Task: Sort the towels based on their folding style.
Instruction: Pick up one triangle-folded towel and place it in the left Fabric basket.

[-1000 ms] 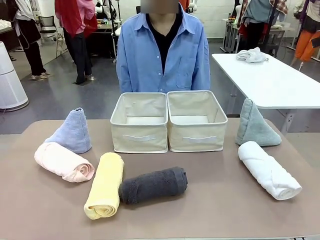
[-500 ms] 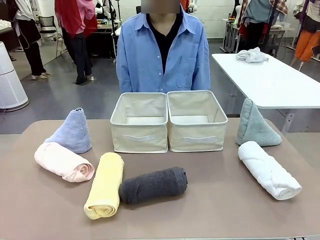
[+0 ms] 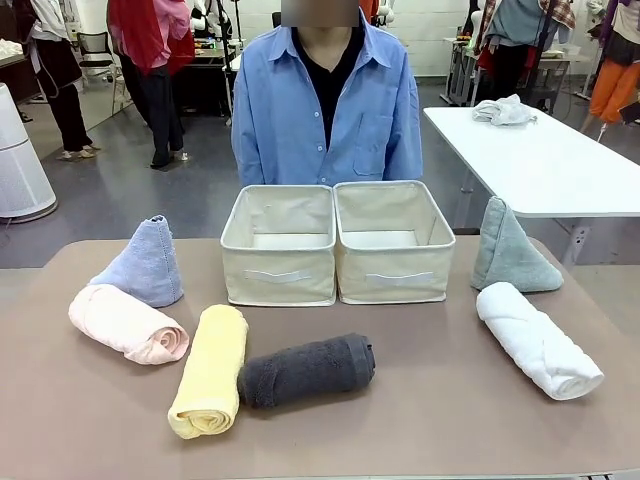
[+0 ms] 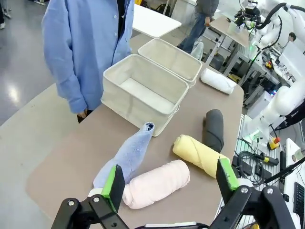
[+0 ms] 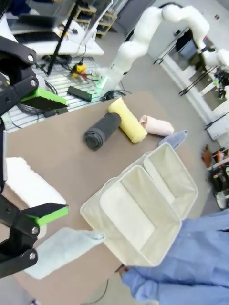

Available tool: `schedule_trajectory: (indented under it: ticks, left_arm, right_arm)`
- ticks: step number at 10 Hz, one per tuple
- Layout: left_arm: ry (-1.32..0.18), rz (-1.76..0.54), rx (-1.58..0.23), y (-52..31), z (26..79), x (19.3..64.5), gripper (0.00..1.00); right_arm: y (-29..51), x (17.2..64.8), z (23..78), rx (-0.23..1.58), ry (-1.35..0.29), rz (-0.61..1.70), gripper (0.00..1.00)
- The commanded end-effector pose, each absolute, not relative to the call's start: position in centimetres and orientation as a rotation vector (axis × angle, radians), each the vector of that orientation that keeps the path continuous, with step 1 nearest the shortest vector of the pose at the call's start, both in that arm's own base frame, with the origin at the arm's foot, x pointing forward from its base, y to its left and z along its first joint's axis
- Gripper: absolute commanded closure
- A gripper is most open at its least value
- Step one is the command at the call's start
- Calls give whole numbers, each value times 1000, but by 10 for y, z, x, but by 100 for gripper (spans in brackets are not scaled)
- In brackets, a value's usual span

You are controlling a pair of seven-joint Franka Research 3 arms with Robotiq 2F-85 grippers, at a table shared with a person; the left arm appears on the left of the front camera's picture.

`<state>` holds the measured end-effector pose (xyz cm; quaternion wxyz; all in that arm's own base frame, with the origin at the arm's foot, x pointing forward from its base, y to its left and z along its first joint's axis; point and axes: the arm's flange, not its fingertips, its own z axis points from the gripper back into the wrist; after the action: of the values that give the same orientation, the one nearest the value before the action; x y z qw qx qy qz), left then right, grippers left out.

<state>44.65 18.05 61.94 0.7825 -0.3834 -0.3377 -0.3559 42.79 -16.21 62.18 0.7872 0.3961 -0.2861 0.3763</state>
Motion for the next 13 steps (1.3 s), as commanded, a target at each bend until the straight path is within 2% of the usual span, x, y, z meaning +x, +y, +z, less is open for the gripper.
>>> schedule_trajectory:
  ticks: [1, 13]
  left_arm:
    - [-754, -773, -844, 184, 621, 444, 0]
    - [-754, -773, -844, 184, 621, 444, 0]
  right_arm:
    - [-170, 431, 619, 876, -643, 787, 0]
    - [-170, 431, 619, 876, -643, 787, 0]
